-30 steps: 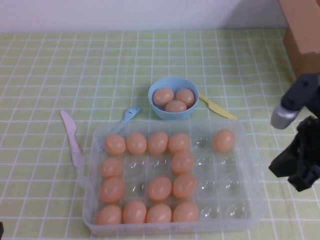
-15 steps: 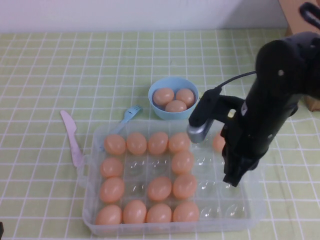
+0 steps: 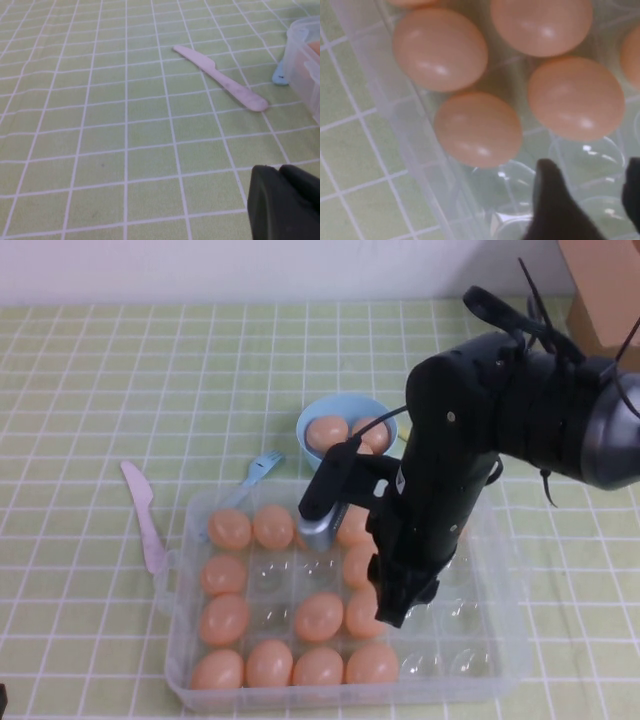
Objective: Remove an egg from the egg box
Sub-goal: Pick up the egg from the plastic box
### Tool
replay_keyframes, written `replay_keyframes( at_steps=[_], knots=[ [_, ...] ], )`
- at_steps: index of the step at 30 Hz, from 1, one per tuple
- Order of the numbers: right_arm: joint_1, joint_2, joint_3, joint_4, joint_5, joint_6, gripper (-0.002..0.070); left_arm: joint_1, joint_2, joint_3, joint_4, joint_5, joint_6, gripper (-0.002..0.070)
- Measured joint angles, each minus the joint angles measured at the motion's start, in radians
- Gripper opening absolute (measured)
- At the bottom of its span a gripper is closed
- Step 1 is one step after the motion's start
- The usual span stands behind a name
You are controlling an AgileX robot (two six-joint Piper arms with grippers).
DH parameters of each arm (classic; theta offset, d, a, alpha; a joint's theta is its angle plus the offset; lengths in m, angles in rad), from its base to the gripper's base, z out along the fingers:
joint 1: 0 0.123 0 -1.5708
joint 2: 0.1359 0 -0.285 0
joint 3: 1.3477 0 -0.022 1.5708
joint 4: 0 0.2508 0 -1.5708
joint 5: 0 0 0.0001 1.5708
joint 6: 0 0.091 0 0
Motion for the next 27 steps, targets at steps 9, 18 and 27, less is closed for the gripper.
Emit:
replay_keyframes(
  at_steps=[9, 18, 27],
  knots=[
    [0.002, 0.061, -0.001, -0.002, -0.086, 0.001, 0.0534, 0.0, 0.0, 0.0, 0.0, 0.0, 0.0, -0.0004],
    [0.002, 0.109, -0.001, -0.002, -0.133, 0.001, 0.0501, 0.0, 0.0, 0.0, 0.0, 0.0, 0.0, -0.0004],
    [0.002, 0.147, -0.001, 0.017, -0.148, 0.001, 0.047, 0.0, 0.0, 0.0, 0.0, 0.0, 0.0, -0.0005]
  ],
)
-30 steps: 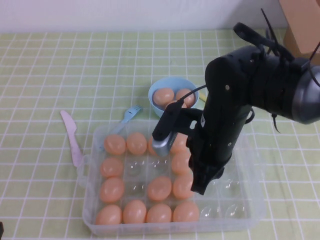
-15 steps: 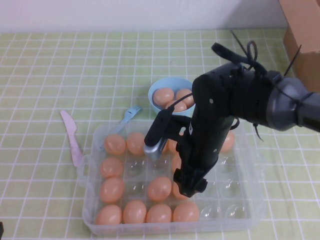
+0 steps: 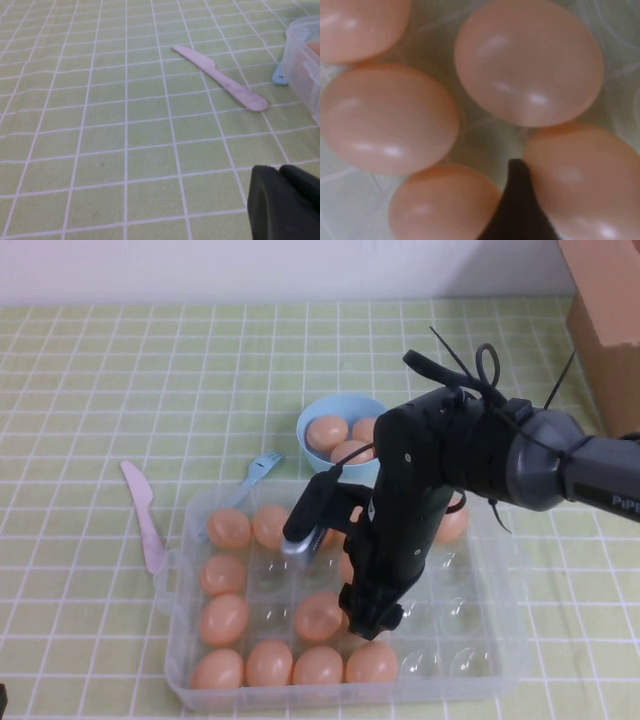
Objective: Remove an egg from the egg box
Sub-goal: Pick up the egg from the plastic box, then place the egg in the bowl
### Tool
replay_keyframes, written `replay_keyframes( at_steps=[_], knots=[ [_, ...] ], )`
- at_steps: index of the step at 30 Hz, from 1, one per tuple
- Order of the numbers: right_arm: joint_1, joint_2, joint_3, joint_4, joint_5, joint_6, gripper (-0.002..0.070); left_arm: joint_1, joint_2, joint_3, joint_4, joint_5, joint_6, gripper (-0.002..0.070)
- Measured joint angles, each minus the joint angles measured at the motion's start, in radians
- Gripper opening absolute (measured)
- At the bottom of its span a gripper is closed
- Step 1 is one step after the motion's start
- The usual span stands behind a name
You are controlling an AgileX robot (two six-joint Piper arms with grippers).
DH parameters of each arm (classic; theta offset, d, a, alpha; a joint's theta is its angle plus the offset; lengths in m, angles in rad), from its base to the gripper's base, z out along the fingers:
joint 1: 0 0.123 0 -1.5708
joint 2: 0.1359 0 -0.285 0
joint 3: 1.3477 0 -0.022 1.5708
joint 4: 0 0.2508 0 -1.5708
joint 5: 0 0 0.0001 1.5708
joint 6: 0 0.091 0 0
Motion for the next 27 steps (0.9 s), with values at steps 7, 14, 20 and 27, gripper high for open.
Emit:
replay_keyframes(
  at_steps=[7, 14, 20, 27],
  knots=[
    [0.0, 0.006, -0.012, 0.013, 0.011, 0.0, 0.0391, 0.0, 0.0, 0.0, 0.0, 0.0, 0.0, -0.0005],
    [0.0, 0.006, -0.154, 0.019, 0.161, 0.026, 0.0391, 0.0, 0.0, 0.0, 0.0, 0.0, 0.0, -0.0004],
    [-0.009, 0.006, -0.334, -0.006, 0.187, 0.05, 0.0391, 0.0, 0.0, 0.0, 0.0, 0.0, 0.0, -0.0004],
    [-0.104, 0.012, -0.386, -0.051, 0.025, 0.084, 0.0391, 0.0, 0.0, 0.0, 0.0, 0.0, 0.0, -0.0005]
  ],
)
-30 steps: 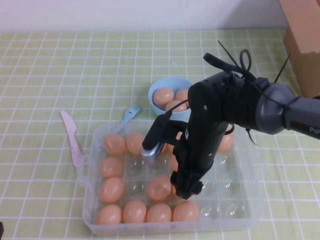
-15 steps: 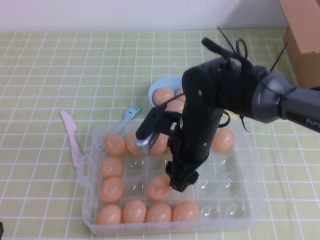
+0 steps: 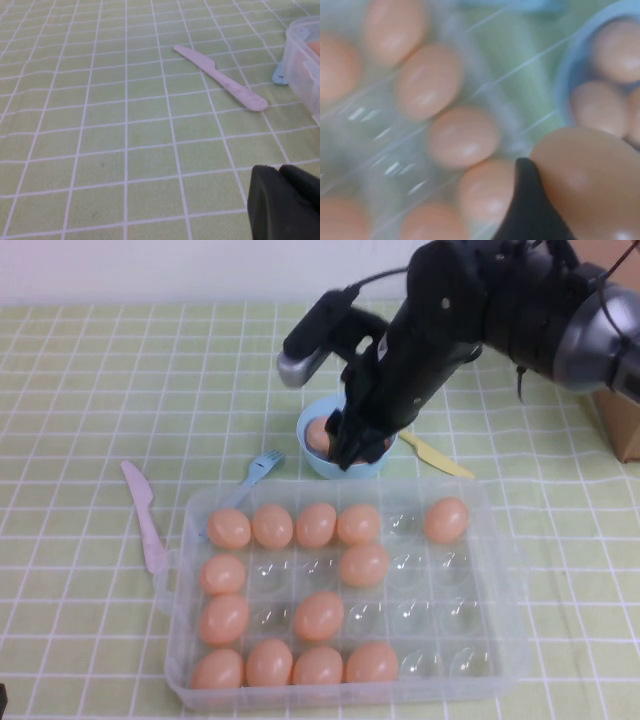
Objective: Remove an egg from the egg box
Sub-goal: Place the egg in the bowl
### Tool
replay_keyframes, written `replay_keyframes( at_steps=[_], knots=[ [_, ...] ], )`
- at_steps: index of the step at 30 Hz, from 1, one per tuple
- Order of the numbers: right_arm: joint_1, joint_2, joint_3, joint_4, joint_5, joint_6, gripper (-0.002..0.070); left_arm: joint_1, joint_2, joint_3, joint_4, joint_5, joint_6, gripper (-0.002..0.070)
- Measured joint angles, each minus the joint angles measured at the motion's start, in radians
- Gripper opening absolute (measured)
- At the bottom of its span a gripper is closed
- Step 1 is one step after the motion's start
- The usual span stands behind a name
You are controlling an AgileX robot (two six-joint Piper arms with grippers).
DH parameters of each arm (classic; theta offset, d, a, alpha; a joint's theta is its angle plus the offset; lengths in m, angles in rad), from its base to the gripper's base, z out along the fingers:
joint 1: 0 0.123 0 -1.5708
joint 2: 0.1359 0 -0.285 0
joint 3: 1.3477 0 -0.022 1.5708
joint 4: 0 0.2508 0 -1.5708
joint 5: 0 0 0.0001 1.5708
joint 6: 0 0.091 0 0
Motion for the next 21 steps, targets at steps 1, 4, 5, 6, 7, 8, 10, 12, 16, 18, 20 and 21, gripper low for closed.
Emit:
replay_keyframes(
  at_steps=[1, 4, 5, 6, 7, 8, 10, 12, 16, 18, 20, 21],
  knots=[
    [-0.014, 0.005, -0.001, -0.003, -0.043, 0.013, 0.0391, 0.0, 0.0, 0.0, 0.0, 0.0, 0.0, -0.0004],
    [-0.039, 0.032, -0.002, -0.014, -0.155, 0.038, 0.0391, 0.0, 0.0, 0.0, 0.0, 0.0, 0.0, -0.0004],
    [-0.044, 0.044, -0.002, -0.014, -0.187, 0.04, 0.0391, 0.0, 0.0, 0.0, 0.0, 0.0, 0.0, -0.0005],
    [-0.05, 0.055, -0.002, -0.014, -0.212, 0.042, 0.0391, 0.0, 0.0, 0.0, 0.0, 0.0, 0.0, -0.0004],
    [-0.054, 0.066, -0.002, -0.014, -0.24, 0.044, 0.0391, 0.0, 0.0, 0.0, 0.0, 0.0, 0.0, -0.0005],
    [-0.059, 0.076, -0.002, -0.014, -0.262, 0.044, 0.0391, 0.0, 0.0, 0.0, 0.0, 0.0, 0.0, -0.0005],
    [-0.068, 0.101, -0.002, -0.014, -0.309, 0.046, 0.0391, 0.0, 0.0, 0.0, 0.0, 0.0, 0.0, -0.0005],
    [-0.076, 0.126, -0.002, -0.014, -0.345, 0.047, 0.0391, 0.0, 0.0, 0.0, 0.0, 0.0, 0.0, -0.0005],
    [-0.09, 0.169, -0.002, -0.014, -0.397, 0.047, 0.0391, 0.0, 0.0, 0.0, 0.0, 0.0, 0.0, -0.0005],
    [-0.097, 0.184, -0.002, -0.014, -0.424, 0.047, 0.0391, 0.0, 0.0, 0.0, 0.0, 0.0, 0.0, -0.0004],
    [-0.101, 0.199, -0.002, -0.014, -0.442, 0.047, 0.0393, 0.0, 0.0, 0.0, 0.0, 0.0, 0.0, -0.0005],
    [-0.103, 0.204, -0.002, -0.014, -0.452, 0.047, 0.04, 0.0, 0.0, 0.0, 0.0, 0.0, 0.0, -0.0005]
  ],
)
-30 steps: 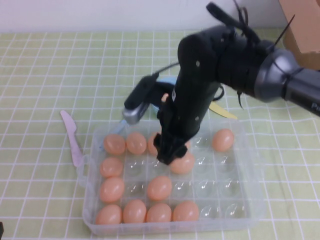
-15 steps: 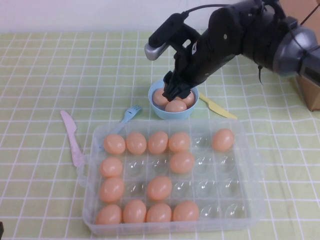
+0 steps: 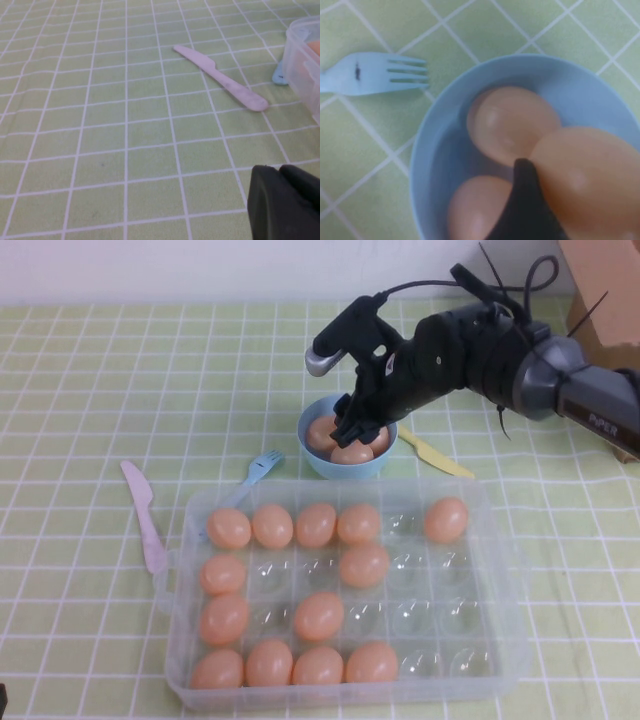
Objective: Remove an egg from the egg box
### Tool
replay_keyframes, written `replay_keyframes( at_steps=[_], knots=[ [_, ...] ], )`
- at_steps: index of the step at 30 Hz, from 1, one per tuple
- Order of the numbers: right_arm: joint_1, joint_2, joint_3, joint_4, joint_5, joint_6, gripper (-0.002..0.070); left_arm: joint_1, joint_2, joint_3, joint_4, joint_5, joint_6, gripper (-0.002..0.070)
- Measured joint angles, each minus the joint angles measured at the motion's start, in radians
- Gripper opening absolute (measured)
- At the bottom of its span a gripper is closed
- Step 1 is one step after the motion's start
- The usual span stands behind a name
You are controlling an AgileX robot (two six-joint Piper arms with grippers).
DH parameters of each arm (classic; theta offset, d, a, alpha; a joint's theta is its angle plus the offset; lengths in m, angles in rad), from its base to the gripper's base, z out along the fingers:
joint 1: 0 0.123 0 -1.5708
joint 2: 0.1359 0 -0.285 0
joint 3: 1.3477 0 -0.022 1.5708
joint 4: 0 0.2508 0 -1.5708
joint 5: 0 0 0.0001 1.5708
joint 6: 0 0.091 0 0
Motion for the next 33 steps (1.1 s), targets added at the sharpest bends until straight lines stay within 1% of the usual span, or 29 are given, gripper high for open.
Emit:
replay_keyframes(
  at_steps=[3, 5, 8, 10, 11, 12, 14, 16, 17, 18, 20, 22, 27, 30, 33],
  knots=[
    [-0.002, 0.005, 0.0, 0.0, -0.018, 0.0, 0.0461, 0.0, 0.0, 0.0, 0.0, 0.0, 0.0, -0.0004],
    [-0.004, 0.005, -0.002, 0.0, -0.02, 0.0, 0.0487, 0.0, 0.0, 0.0, 0.0, 0.0, 0.0, -0.0005],
    [-0.004, 0.005, -0.018, 0.0, 0.01, 0.011, 0.0502, 0.0, 0.0, 0.0, 0.0, 0.0, 0.0, -0.0005],
    [-0.004, -0.01, -0.024, 0.0, 0.032, 0.034, 0.0496, 0.0, 0.0, 0.0, 0.0, 0.0, 0.0, -0.0004],
    [-0.004, -0.023, -0.026, 0.0, 0.045, 0.056, 0.0482, 0.0, 0.0, 0.0, 0.0, 0.0, 0.0, -0.0004],
    [-0.004, -0.041, -0.026, 0.0, 0.056, 0.084, 0.0452, 0.0, 0.0, 0.0, 0.0, 0.0, 0.0, -0.0004],
    [0.0, -0.08, -0.028, 0.0, 0.069, 0.126, 0.0353, 0.0, 0.0, 0.0, 0.0, 0.0, 0.0, -0.0004],
    [0.009, -0.136, -0.006, 0.0, 0.069, 0.142, 0.0186, 0.0, 0.0, 0.0, 0.0, 0.0, 0.0, -0.0004],
    [0.017, -0.162, 0.019, 0.0, 0.06, 0.15, 0.0117, 0.0, 0.0, 0.0, 0.0, 0.0, 0.0, -0.0005],
    [0.028, -0.204, 0.055, 0.002, 0.034, 0.163, 0.0074, 0.0, 0.0, 0.0, 0.0, 0.0, 0.0, -0.0004],
    [0.048, -0.272, 0.151, 0.015, -0.027, 0.186, 0.0023, 0.0, 0.0, 0.0, 0.0, 0.0, 0.0, -0.0005],
    [0.066, -0.352, 0.258, 0.034, -0.114, 0.198, 0.0001, 0.0, 0.0, 0.0, 0.0, 0.0, 0.0, -0.0004],
    [0.108, -0.567, 0.548, 0.048, -0.305, 0.208, -0.0013, 0.0, 0.0, 0.0, 0.0, 0.0, 0.0, -0.0005],
    [0.129, -0.707, 0.688, 0.021, -0.353, 0.208, -0.0015, 0.0, 0.0, 0.0, 0.004, 0.0, 0.0, -0.0005],
    [0.137, -0.835, 0.785, 0.011, -0.336, 0.208, -0.0015, 0.0, 0.0, 0.0, 0.004, 0.0, 0.0, -0.0004]
  ],
)
